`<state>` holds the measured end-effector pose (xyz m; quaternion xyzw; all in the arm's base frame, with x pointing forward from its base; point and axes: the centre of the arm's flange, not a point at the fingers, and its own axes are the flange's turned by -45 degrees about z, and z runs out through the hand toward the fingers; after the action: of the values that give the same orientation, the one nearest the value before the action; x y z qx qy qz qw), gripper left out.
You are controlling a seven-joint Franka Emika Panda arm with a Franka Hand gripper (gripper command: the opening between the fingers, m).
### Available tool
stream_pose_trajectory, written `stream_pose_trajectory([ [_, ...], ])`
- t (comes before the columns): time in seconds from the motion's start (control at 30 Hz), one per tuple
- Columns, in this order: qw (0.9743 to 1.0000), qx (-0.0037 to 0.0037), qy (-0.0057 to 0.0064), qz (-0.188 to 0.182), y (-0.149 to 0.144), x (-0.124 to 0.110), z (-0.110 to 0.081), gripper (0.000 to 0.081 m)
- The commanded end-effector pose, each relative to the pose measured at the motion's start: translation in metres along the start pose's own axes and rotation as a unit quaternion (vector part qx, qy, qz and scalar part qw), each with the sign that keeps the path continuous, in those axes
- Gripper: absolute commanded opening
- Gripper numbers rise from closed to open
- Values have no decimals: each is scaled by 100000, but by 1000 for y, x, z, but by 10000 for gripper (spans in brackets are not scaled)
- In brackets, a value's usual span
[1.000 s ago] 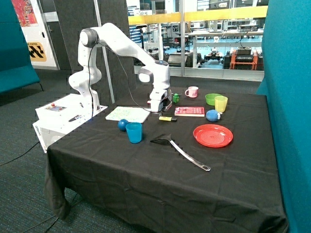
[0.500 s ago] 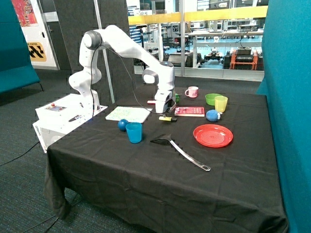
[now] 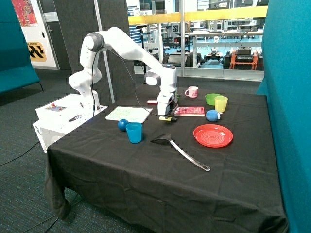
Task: Put a highlighter on each book
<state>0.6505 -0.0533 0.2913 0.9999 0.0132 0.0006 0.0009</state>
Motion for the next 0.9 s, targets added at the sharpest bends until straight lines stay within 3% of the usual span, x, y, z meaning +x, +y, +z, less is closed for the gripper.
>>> stream_pose_trajectory([
  [0.0, 99995, 88, -55, -960, 5, 7, -1, 393],
  [0.87, 99965, 89, -54, -2626, 13, 5, 7, 387],
])
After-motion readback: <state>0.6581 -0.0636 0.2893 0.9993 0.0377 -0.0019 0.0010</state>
